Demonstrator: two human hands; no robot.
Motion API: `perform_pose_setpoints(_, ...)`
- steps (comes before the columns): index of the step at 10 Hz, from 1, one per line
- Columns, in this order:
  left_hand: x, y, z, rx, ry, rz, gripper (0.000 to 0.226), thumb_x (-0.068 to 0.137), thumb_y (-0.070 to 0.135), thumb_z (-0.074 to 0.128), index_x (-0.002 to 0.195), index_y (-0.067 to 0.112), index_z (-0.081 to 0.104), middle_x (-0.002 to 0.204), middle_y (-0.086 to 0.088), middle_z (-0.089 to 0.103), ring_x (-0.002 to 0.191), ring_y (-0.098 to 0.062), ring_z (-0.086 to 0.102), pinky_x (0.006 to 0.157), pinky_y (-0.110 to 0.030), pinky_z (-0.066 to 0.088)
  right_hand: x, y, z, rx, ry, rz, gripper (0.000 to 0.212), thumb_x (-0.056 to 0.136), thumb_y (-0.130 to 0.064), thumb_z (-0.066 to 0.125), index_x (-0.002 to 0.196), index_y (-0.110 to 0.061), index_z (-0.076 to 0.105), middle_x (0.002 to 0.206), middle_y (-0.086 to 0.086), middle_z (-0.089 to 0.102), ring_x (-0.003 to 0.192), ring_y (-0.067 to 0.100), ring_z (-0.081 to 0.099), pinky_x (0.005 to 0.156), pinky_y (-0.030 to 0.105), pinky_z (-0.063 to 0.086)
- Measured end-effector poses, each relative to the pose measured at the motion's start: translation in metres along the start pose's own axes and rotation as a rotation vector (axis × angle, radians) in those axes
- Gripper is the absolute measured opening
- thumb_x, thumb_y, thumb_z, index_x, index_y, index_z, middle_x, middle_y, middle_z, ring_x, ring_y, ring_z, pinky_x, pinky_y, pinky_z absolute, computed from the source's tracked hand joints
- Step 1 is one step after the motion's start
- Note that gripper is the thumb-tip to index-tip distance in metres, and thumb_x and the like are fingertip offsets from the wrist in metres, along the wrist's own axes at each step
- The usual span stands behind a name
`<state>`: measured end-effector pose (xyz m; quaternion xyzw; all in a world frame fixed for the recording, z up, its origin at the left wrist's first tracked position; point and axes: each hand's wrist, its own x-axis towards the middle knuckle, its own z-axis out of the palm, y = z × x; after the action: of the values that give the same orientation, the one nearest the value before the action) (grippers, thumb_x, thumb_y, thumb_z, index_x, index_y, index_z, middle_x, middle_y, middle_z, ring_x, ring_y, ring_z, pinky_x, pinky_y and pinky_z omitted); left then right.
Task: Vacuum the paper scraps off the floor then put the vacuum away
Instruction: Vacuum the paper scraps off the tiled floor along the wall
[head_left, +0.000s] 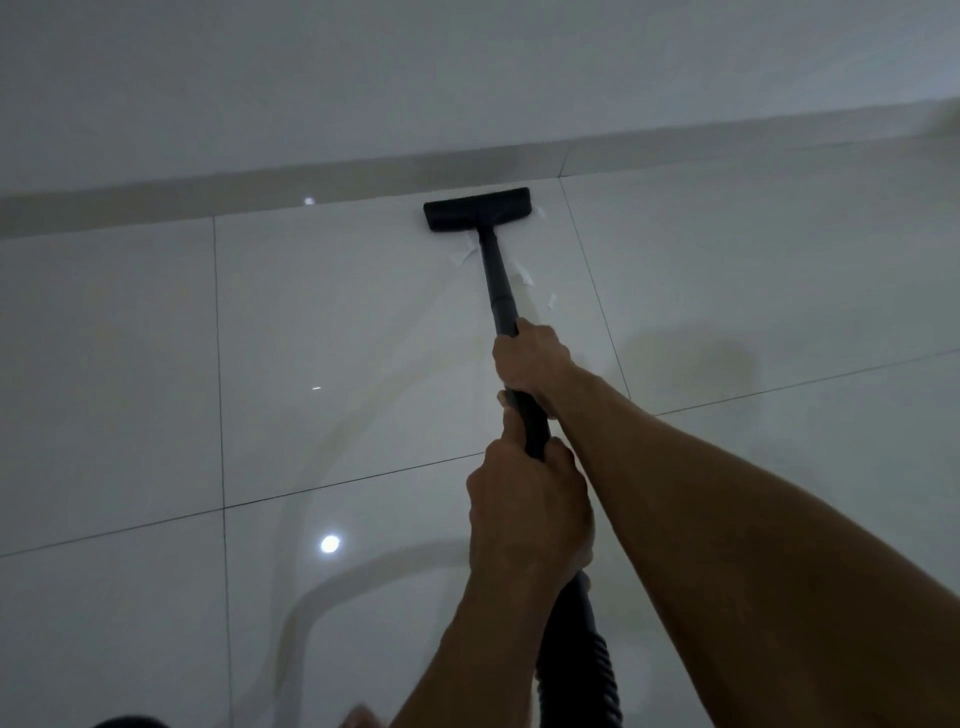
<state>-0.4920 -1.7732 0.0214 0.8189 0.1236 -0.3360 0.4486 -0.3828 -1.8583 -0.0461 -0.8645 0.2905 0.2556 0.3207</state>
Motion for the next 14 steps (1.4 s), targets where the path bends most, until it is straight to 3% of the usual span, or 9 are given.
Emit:
perform_pose_setpoints(1, -0.014, -0.005, -0.001, 0.027, 0.006, 0.004, 0.024, 0.101, 0.035, 0.041, 0.117, 0.021, 0.053, 0.086, -0.015, 0.07, 0.071, -0.035, 0.072, 0.066, -0.049, 0.063, -0.011, 0.005, 0.005, 0.039, 0.003, 0.032, 0.042, 0.098, -0.017, 0.044, 0.138, -0.006, 0.047, 0.128, 0.013, 0.055, 0.101, 0.027, 0.06, 0.088, 0.036, 0.052)
perform_pose_setpoints(2, -0.033, -0.012, -0.003, 0.035, 0.01, -0.006, 0.026, 0.102, 0.035, 0.04, 0.114, 0.018, 0.055, 0.086, -0.015, 0.071, 0.07, -0.033, 0.072, 0.066, -0.048, 0.063, -0.03, 0.008, 0.01, 0.029, -0.014, 0.022, 0.041, 0.099, -0.017, 0.043, 0.138, -0.005, 0.047, 0.129, 0.014, 0.054, 0.107, 0.03, 0.06, 0.093, 0.038, 0.051)
perform_pose_setpoints(4, -0.071, -0.031, -0.012, 0.068, -0.002, 0.019, 0.025, 0.103, 0.035, 0.04, 0.119, 0.022, 0.054, 0.09, -0.013, 0.071, 0.074, -0.032, 0.073, 0.071, -0.047, 0.063, -0.068, 0.016, 0.027, 0.051, -0.013, 0.027, 0.039, 0.098, -0.017, 0.044, 0.135, -0.006, 0.049, 0.125, 0.014, 0.056, 0.098, 0.026, 0.059, 0.088, 0.036, 0.051)
perform_pose_setpoints(6, -0.106, -0.051, -0.02, 0.107, 0.024, 0.066, 0.031, 0.104, 0.031, 0.04, 0.133, 0.025, 0.048, 0.095, -0.008, 0.07, 0.076, -0.028, 0.073, 0.073, -0.041, 0.063, -0.105, 0.018, 0.04, 0.094, -0.002, 0.059, 0.041, 0.097, -0.016, 0.044, 0.136, -0.006, 0.046, 0.123, 0.013, 0.058, 0.105, 0.029, 0.063, 0.095, 0.042, 0.053)
perform_pose_setpoints(8, -0.132, -0.077, -0.021, 0.141, 0.039, 0.109, 0.032, 0.104, 0.031, 0.039, 0.132, 0.02, 0.051, 0.101, -0.007, 0.071, 0.084, -0.024, 0.072, 0.08, -0.033, 0.06, -0.141, 0.028, 0.057, 0.068, -0.003, 0.035, 0.04, 0.1, -0.014, 0.04, 0.138, -0.004, 0.047, 0.132, 0.015, 0.053, 0.116, 0.032, 0.058, 0.102, 0.044, 0.048)
perform_pose_setpoints(9, -0.147, -0.092, -0.02, 0.14, 0.041, 0.115, 0.032, 0.104, 0.03, 0.041, 0.133, 0.02, 0.052, 0.103, -0.004, 0.07, 0.085, -0.019, 0.07, 0.072, -0.022, 0.054, -0.159, 0.039, 0.066, 0.058, -0.014, 0.024, 0.042, 0.102, -0.013, 0.035, 0.141, 0.001, 0.045, 0.144, 0.019, 0.045, 0.132, 0.036, 0.044, 0.109, 0.045, 0.039)
perform_pose_setpoints(11, -0.18, -0.117, -0.009, 0.127, 0.043, 0.111, 0.032, 0.104, 0.029, 0.04, 0.131, 0.019, 0.053, 0.102, -0.004, 0.07, 0.082, -0.017, 0.068, 0.062, -0.015, 0.045, -0.19, 0.067, 0.086, 0.042, -0.014, 0.042, 0.043, 0.102, -0.01, 0.031, 0.14, 0.004, 0.044, 0.146, 0.02, 0.043, 0.134, 0.037, 0.041, 0.111, 0.049, 0.036)
perform_pose_setpoints(13, -0.215, -0.128, 0.004, 0.194, -0.012, 0.071, 0.035, 0.105, 0.034, 0.038, 0.129, 0.015, 0.056, 0.114, -0.003, 0.07, 0.099, -0.017, 0.069, 0.089, -0.022, 0.051, -0.22, 0.097, 0.095, 0.067, -0.025, 0.121, 0.039, 0.1, -0.015, 0.039, 0.136, -0.004, 0.049, 0.13, 0.015, 0.054, 0.116, 0.032, 0.059, 0.101, 0.045, 0.05)
perform_pose_setpoints(14, -0.227, -0.126, 0.007, 0.217, -0.021, 0.073, 0.035, 0.105, 0.034, 0.039, 0.129, 0.015, 0.056, 0.113, -0.004, 0.07, 0.097, -0.018, 0.069, 0.083, -0.021, 0.051, -0.23, 0.109, 0.093, 0.101, -0.049, 0.134, 0.043, 0.1, -0.015, 0.037, 0.14, -0.001, 0.046, 0.142, 0.018, 0.048, 0.13, 0.035, 0.048, 0.107, 0.048, 0.043)
